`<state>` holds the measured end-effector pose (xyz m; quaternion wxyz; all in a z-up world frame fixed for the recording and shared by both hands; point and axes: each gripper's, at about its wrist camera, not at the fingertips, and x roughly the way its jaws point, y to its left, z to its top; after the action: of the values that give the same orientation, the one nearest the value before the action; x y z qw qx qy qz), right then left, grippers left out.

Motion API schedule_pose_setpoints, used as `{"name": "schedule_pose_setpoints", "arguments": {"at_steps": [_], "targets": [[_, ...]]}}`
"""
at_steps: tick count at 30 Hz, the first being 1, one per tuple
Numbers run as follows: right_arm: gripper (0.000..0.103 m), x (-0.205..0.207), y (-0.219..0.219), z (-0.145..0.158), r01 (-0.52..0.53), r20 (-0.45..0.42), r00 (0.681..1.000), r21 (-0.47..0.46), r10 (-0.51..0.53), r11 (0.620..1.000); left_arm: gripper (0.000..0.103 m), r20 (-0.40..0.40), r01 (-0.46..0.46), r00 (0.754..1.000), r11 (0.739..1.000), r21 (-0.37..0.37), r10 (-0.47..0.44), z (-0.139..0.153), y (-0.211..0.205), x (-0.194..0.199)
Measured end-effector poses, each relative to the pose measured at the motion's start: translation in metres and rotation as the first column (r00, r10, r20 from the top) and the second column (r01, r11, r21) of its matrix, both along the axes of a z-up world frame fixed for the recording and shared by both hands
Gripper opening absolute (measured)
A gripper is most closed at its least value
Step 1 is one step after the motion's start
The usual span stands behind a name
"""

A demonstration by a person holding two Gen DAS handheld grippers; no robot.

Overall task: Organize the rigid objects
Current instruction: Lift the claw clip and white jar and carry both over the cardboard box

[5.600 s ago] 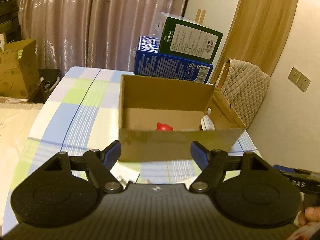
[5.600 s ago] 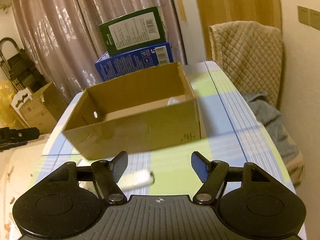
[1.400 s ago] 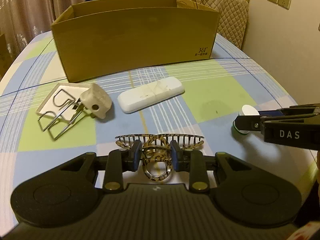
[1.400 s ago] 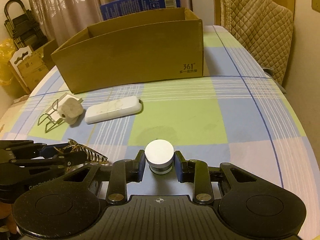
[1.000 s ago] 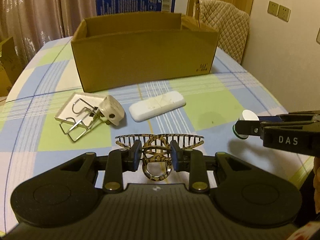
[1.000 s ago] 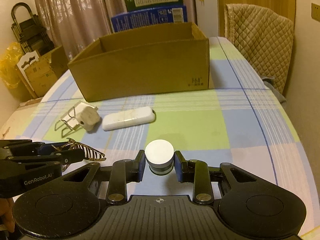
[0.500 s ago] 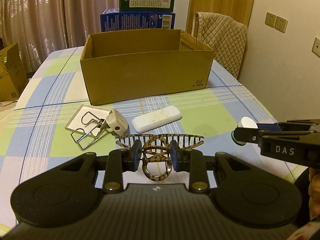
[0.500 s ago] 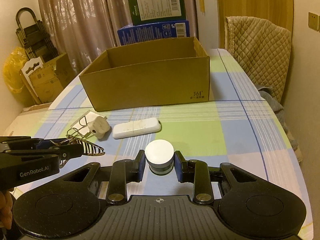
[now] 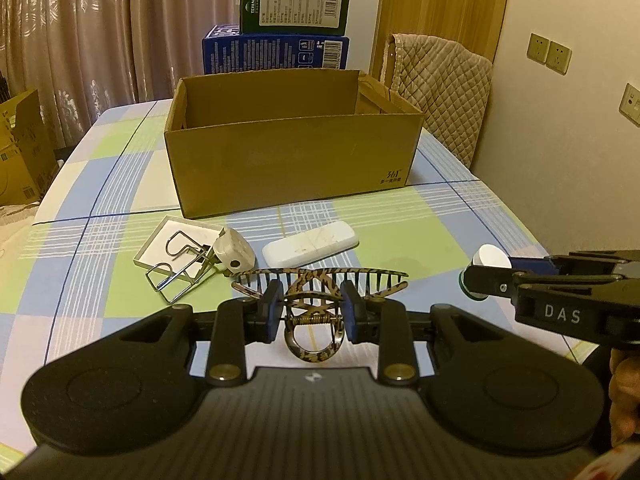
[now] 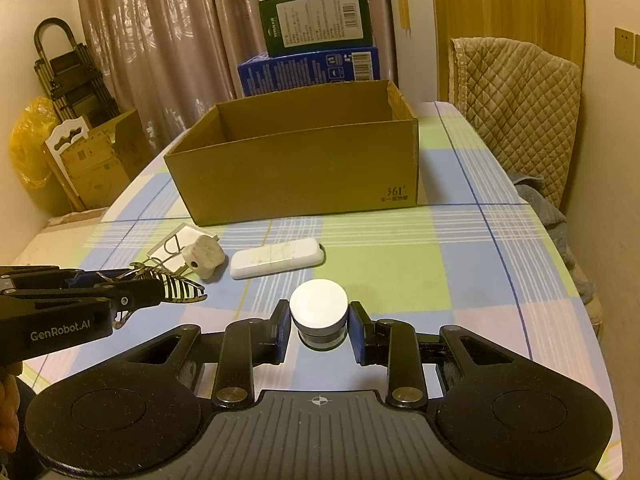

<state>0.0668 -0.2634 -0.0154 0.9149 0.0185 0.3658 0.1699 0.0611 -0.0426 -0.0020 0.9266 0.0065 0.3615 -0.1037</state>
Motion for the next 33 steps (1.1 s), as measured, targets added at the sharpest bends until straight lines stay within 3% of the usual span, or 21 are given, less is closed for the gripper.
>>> {"name": "schedule_pose_setpoints", "arguments": {"at_steps": [18, 26, 33], "targets": [[0.027, 0.017, -0.002, 0.008, -0.016, 0.006, 1.000, -0.012, 0.016, 1.000, 0.025, 0.015, 0.014, 1.000, 1.000, -0.014, -0.014, 0.011, 0.002, 0.018], [0.027, 0.084, 0.008, 0.037, -0.058, 0.047, 0.997, -0.014, 0.058, 0.998, 0.025, 0.070, 0.028, 0.997, 0.999, -0.024, -0.026, 0.044, 0.014, 0.073], [0.027, 0.168, 0.020, 0.067, -0.073, 0.078, 0.994, -0.007, 0.073, 0.997, 0.025, 0.105, 0.022, 0.994, 0.999, -0.032, -0.019, 0.073, 0.029, 0.151]]}}
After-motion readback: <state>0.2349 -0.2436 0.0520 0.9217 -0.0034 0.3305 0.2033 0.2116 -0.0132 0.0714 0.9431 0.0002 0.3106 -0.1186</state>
